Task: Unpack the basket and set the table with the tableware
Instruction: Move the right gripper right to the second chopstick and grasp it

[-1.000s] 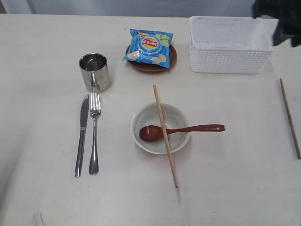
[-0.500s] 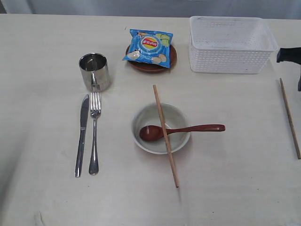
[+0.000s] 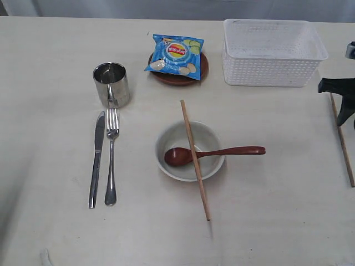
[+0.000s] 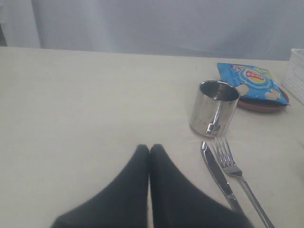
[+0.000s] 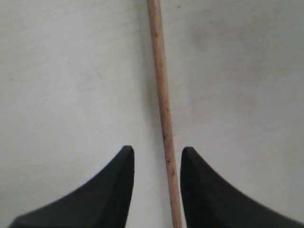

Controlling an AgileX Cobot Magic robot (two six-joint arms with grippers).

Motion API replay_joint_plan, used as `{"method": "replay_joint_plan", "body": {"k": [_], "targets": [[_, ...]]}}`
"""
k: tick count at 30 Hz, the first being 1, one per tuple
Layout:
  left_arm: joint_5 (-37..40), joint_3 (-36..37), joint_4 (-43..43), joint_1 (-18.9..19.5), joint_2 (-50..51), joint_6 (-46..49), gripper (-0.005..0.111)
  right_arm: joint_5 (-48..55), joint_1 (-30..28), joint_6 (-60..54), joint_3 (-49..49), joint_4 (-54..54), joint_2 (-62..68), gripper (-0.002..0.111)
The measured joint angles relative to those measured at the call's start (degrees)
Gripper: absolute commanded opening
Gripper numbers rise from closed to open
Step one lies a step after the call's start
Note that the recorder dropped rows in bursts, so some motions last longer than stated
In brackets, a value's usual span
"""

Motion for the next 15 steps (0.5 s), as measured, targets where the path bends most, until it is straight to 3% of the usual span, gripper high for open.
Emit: {"method": "replay_joint_plan", "body": {"k": [15], "targets": [[0.00,0.00,0.00,0.00,0.00,0.00,0.000,-2.45,-0.03,-1.82,-0.11,0.00,7.14,0.033]]}}
